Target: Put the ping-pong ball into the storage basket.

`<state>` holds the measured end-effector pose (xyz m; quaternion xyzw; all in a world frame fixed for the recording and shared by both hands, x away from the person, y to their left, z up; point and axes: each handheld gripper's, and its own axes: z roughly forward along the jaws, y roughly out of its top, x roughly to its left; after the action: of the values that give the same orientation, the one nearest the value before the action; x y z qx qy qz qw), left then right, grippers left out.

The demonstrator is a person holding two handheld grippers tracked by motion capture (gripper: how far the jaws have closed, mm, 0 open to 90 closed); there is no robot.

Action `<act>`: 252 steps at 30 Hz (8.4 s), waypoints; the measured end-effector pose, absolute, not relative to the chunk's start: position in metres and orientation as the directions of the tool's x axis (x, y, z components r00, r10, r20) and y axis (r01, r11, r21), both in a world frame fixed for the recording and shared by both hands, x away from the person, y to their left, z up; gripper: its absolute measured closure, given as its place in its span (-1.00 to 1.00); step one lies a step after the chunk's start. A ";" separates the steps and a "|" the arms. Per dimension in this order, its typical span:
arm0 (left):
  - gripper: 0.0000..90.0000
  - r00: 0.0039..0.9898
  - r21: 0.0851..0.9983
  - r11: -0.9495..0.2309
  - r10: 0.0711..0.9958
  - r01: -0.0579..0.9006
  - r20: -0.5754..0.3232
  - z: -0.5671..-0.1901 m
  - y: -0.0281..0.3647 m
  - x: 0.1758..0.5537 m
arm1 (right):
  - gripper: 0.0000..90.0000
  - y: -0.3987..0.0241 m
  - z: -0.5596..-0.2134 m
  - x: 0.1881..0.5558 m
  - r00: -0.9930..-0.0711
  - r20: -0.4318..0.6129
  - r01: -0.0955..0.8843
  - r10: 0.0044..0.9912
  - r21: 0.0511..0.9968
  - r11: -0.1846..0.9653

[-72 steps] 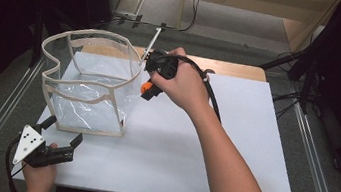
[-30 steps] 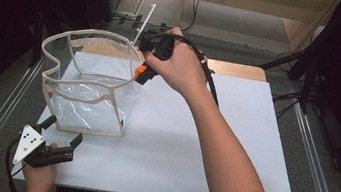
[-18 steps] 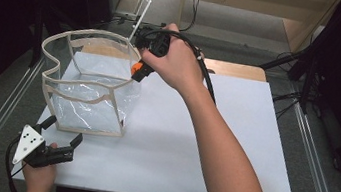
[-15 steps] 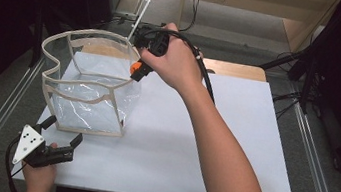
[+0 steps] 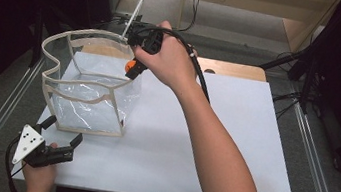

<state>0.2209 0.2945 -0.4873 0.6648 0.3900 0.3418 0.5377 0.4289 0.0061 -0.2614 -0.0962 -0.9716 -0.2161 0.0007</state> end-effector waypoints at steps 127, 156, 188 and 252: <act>-1.00 0.462 0.980 -0.124 0.886 0.154 0.039 -0.487 0.293 0.221 | -1.00 -0.082 -0.362 0.400 -0.915 0.015 0.356 0.403 0.498 0.791; -1.00 0.464 0.979 -0.131 0.885 0.155 0.045 -0.487 0.293 0.221 | -1.00 -0.127 -0.409 0.388 -0.884 0.071 0.428 0.461 0.517 0.741; -1.00 0.465 0.978 -0.137 0.884 0.155 0.050 -0.488 0.292 0.221 | -1.00 -0.181 -0.461 0.354 -0.830 0.114 0.496 0.546 0.600 0.628; -1.00 0.466 0.978 -0.141 0.883 0.157 0.052 -0.487 0.292 0.221 | -1.00 -0.275 -0.506 0.272 -0.673 0.150 0.496 0.724 0.818 0.291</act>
<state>0.2205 0.2922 -0.4875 0.6728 0.3864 0.3430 0.5295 0.2719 -0.2755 -0.5058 -0.3843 -0.7935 -0.4547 -0.1258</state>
